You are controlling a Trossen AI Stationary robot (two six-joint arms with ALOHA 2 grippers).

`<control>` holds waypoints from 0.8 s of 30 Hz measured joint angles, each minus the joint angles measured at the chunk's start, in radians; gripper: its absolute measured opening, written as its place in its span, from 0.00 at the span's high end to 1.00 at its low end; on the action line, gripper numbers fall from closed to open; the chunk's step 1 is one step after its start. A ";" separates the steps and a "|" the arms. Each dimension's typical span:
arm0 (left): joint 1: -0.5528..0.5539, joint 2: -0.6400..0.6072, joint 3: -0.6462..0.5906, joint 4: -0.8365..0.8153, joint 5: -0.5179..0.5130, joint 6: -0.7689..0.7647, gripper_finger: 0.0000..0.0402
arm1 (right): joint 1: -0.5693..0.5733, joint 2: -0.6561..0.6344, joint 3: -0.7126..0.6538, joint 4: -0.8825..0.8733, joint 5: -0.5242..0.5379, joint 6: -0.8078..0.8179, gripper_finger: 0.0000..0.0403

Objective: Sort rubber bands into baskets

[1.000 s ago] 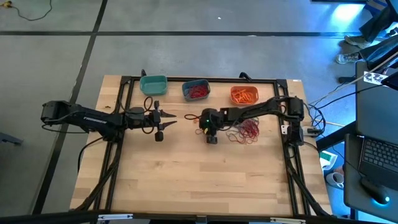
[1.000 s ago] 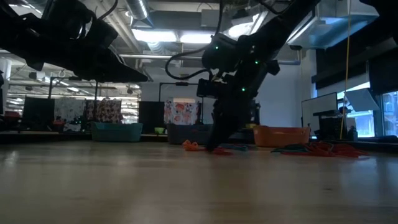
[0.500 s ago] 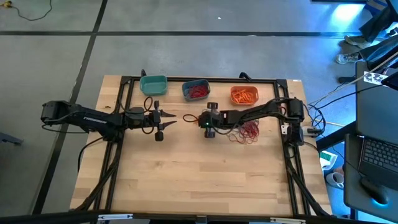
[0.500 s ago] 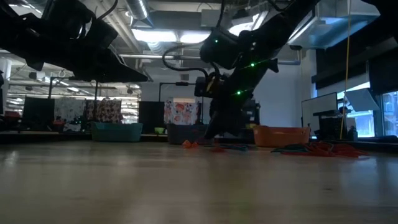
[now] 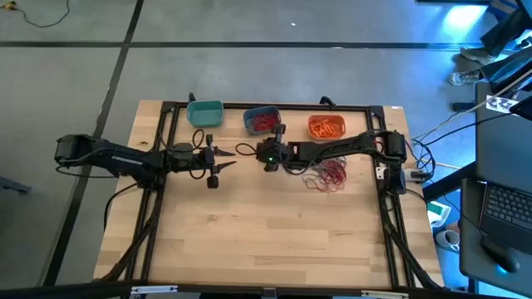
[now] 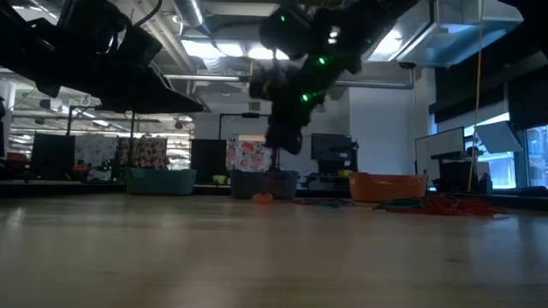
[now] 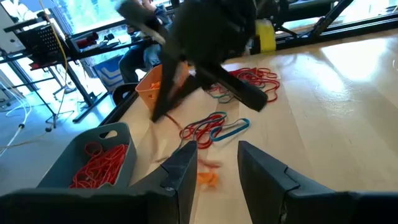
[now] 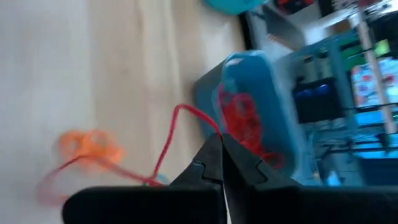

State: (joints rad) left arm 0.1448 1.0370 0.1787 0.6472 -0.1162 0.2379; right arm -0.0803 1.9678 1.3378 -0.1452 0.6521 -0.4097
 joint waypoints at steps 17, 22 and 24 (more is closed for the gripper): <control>0.000 0.000 0.000 0.000 0.000 0.000 0.72 | -0.162 -0.003 0.261 -0.089 -0.025 -0.096 0.99; 0.000 0.000 0.000 0.000 0.000 0.000 0.72 | -0.239 -0.003 0.259 -0.086 -0.143 -0.054 0.99; 0.000 0.000 0.000 0.000 0.000 0.000 0.72 | -0.267 -0.003 0.257 -0.091 -0.221 -0.012 0.99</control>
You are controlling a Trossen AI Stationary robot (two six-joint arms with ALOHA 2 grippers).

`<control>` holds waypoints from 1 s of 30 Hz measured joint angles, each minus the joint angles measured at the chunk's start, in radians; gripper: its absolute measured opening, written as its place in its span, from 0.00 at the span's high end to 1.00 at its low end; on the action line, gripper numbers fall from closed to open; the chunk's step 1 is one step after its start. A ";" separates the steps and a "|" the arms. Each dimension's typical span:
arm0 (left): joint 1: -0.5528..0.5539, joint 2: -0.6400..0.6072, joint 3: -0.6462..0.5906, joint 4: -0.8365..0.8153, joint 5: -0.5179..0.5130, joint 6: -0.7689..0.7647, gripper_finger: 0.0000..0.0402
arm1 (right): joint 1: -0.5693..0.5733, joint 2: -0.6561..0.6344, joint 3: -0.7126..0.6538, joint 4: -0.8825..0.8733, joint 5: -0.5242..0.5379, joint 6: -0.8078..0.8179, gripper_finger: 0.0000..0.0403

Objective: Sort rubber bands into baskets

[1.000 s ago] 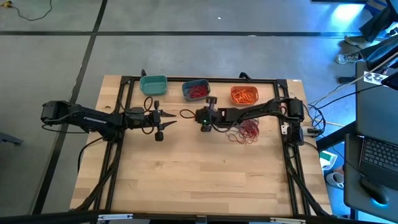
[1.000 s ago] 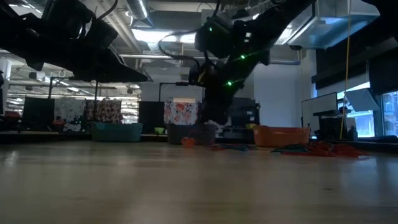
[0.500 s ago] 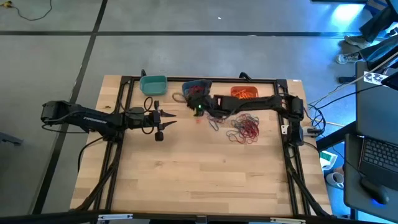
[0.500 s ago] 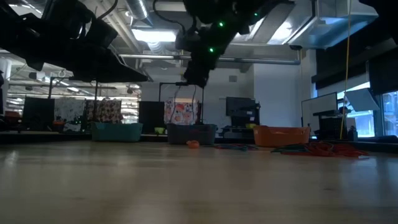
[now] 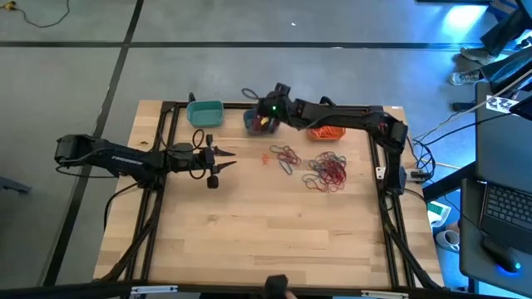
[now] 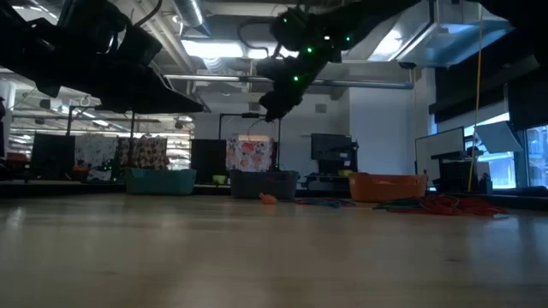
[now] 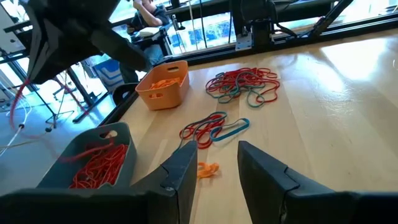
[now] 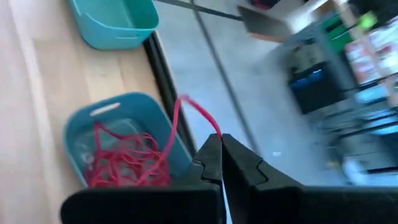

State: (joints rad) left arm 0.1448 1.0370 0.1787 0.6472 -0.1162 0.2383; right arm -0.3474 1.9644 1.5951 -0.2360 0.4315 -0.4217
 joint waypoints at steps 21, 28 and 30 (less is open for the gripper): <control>0.000 0.000 0.000 -0.007 0.000 0.012 0.72 | 0.039 0.017 -0.002 -0.300 -0.331 0.200 0.53; 0.000 0.000 0.000 -0.008 0.000 0.002 0.72 | 0.141 0.017 -0.014 -0.334 -0.425 0.240 0.53; 0.000 0.000 0.000 -0.008 0.000 0.002 0.72 | 0.160 0.017 -0.031 -0.333 -0.425 0.240 0.53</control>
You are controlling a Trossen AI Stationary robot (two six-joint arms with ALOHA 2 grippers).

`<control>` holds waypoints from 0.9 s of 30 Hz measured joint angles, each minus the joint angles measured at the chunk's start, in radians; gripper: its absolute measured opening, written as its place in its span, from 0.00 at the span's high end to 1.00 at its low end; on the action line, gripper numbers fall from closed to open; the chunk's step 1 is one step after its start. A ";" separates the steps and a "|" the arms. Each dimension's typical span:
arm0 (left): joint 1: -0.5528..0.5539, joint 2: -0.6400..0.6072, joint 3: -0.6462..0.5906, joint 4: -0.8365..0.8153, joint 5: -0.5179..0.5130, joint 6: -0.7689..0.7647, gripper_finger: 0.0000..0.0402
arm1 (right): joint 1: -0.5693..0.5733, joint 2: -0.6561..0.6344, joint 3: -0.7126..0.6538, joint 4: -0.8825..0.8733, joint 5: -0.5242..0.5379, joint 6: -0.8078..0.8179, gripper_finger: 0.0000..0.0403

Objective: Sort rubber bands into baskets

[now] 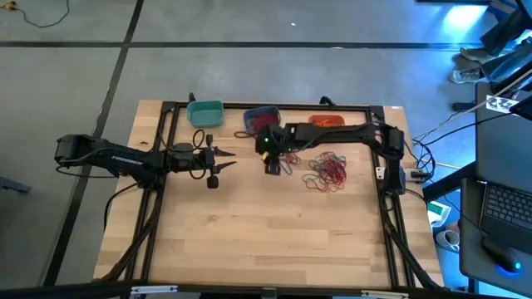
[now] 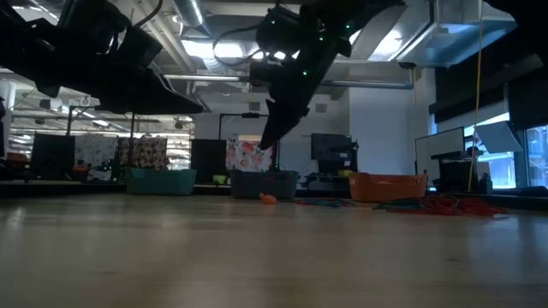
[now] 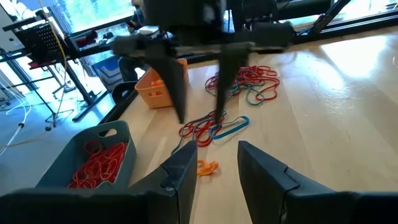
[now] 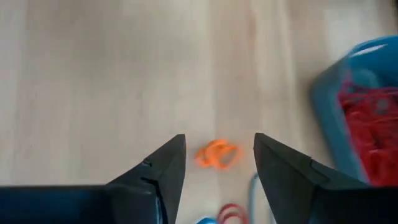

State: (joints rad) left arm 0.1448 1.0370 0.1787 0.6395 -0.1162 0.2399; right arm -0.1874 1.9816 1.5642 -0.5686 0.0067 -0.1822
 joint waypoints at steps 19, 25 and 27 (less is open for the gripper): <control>0.000 0.000 0.000 0.000 0.000 0.006 0.72 | 0.003 0.002 -0.330 0.468 0.034 0.067 0.55; 0.000 0.000 0.000 0.000 0.000 0.002 0.72 | 0.003 0.003 -0.357 0.499 0.107 0.084 0.55; 0.000 0.000 0.000 0.000 0.000 0.002 0.72 | 0.003 0.013 -0.357 0.515 0.112 0.094 0.55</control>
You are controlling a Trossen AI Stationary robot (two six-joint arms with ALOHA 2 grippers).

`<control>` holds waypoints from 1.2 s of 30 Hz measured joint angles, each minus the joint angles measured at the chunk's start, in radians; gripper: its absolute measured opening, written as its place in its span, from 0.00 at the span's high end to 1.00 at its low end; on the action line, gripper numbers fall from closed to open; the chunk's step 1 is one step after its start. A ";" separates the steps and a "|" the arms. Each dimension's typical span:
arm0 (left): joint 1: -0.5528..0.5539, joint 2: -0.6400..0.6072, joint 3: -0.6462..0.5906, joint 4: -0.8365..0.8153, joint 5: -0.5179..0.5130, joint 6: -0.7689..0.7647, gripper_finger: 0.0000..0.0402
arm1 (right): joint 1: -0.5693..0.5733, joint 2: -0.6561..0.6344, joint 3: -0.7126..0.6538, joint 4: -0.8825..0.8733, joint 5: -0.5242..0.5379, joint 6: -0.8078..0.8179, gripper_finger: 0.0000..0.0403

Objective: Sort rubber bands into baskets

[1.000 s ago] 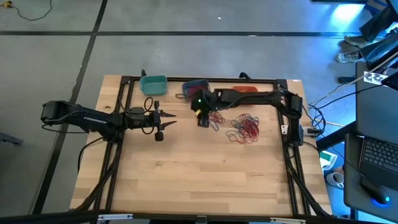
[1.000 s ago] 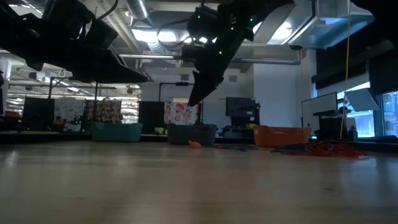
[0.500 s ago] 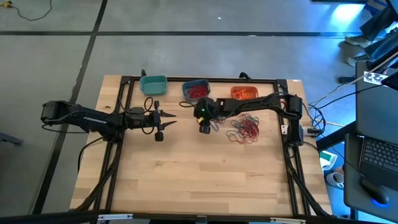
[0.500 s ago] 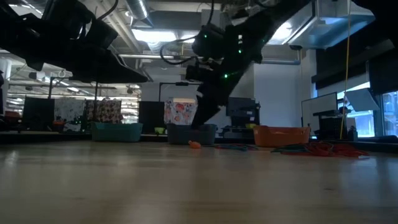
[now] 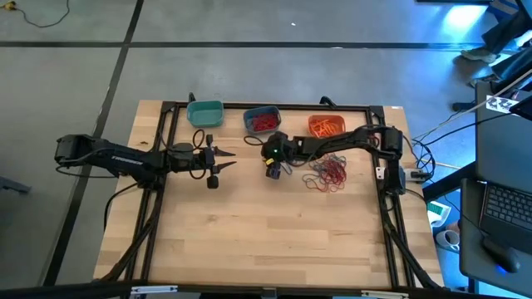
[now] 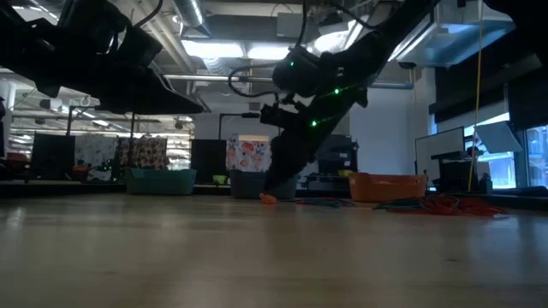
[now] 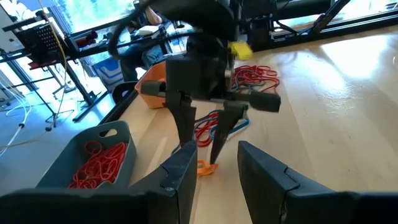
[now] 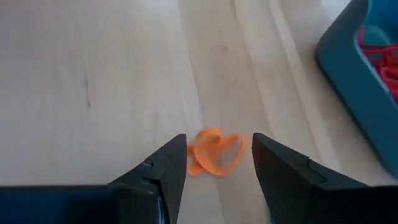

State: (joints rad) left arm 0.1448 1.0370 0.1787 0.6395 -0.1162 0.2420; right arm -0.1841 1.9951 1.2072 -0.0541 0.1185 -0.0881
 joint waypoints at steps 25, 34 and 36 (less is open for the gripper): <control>0.000 0.000 0.000 -0.001 -0.003 0.000 0.72 | -0.025 0.057 0.005 0.003 0.018 -0.056 0.94; 0.000 0.000 0.000 -0.001 -0.003 0.001 0.72 | 0.031 -0.059 0.003 -0.090 0.157 -0.099 0.97; 0.000 0.000 0.000 -0.002 -0.003 0.004 0.72 | 0.035 -0.094 0.002 -0.158 0.161 -0.082 0.96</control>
State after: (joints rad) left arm 0.1448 1.0374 0.1787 0.6378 -0.1194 0.2459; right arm -0.1489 1.9007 1.2090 -0.2118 0.2790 -0.1704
